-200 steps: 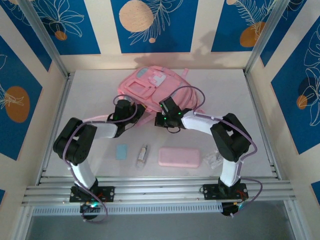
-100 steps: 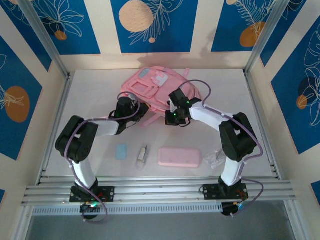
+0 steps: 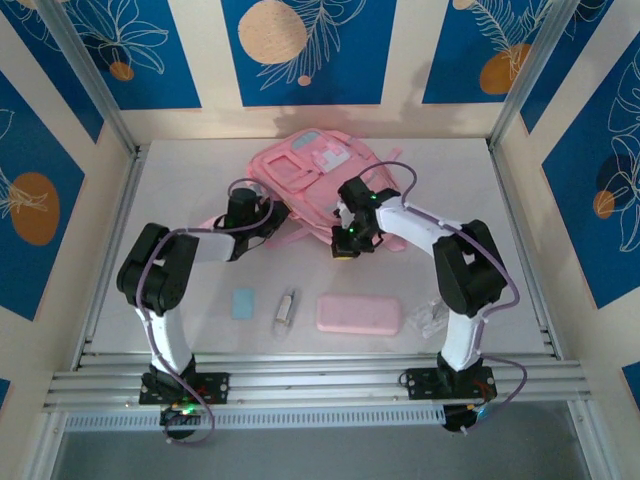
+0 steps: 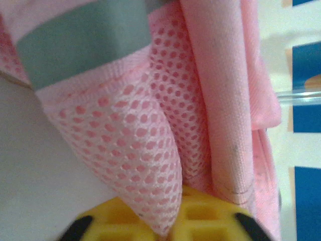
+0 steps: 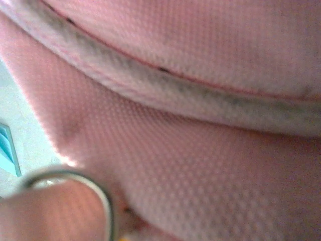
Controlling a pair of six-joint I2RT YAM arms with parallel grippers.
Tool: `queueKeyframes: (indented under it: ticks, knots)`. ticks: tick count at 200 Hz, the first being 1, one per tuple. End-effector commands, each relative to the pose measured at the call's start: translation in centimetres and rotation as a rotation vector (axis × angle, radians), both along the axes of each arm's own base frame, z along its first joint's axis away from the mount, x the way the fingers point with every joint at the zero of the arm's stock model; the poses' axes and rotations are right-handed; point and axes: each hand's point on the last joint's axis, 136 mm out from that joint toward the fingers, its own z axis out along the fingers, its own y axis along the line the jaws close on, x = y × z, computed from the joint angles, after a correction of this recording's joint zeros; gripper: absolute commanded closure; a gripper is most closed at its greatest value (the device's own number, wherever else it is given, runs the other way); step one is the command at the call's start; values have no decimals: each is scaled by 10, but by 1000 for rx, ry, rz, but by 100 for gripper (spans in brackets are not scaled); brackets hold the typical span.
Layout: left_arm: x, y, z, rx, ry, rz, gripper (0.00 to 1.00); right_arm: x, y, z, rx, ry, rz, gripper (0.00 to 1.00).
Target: Pack the student bag
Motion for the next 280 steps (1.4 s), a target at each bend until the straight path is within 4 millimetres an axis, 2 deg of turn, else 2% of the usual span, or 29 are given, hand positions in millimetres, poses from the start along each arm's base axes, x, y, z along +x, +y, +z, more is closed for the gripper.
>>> queueKeyframes:
  ticks: [1, 12, 22, 59, 76, 90, 102, 117, 140, 152, 172, 191, 206, 237, 280]
  knots:
    - [3, 11, 29, -34, -68, 48, 67, -8, 26, 6, 75, 90, 11, 100]
    - [-8, 6, 33, -41, -55, 25, 55, -1, 37, 8, 108, 90, 19, 100]
    - [-20, 0, 33, -53, -38, 10, 50, 4, 45, 10, 127, 90, 31, 100]
    - [-65, -24, 15, -127, 58, -6, 41, 17, 66, 16, 171, 73, 53, 100]
    - [-72, -39, 9, -171, 83, -20, 39, 19, 71, 16, 187, 76, 53, 100]
    - [-71, -50, 5, -183, 91, -36, 40, 17, 77, 20, 224, 81, 62, 100]
    - [-65, -56, 3, -186, 84, -40, 44, 13, 83, 24, 254, 92, 79, 100]
    - [-57, -57, -2, -180, 72, -24, 56, 5, 87, 29, 280, 103, 100, 100]
    - [-44, -57, -7, -173, 50, -3, 83, -10, 80, 26, 272, 153, 108, 100]
    - [-40, -57, -10, -176, 44, -2, 100, -20, 68, 19, 222, 190, 105, 100]
    - [-40, -53, -14, -168, 55, -8, 100, -32, 31, 3, 67, 229, 89, 100]
    - [-46, -48, -18, -136, 66, -29, 100, -32, -11, -6, -85, 231, 53, 100]
    - [-53, -45, -20, -91, 79, -65, 100, -25, -40, -5, -182, 210, 25, 100]
    - [-66, -32, -23, 20, 102, -127, 100, -4, -76, 5, -341, 143, 16, 100]
    - [-64, -2, -24, 69, 120, -134, 100, 28, -130, 6, -519, 75, -39, 100]
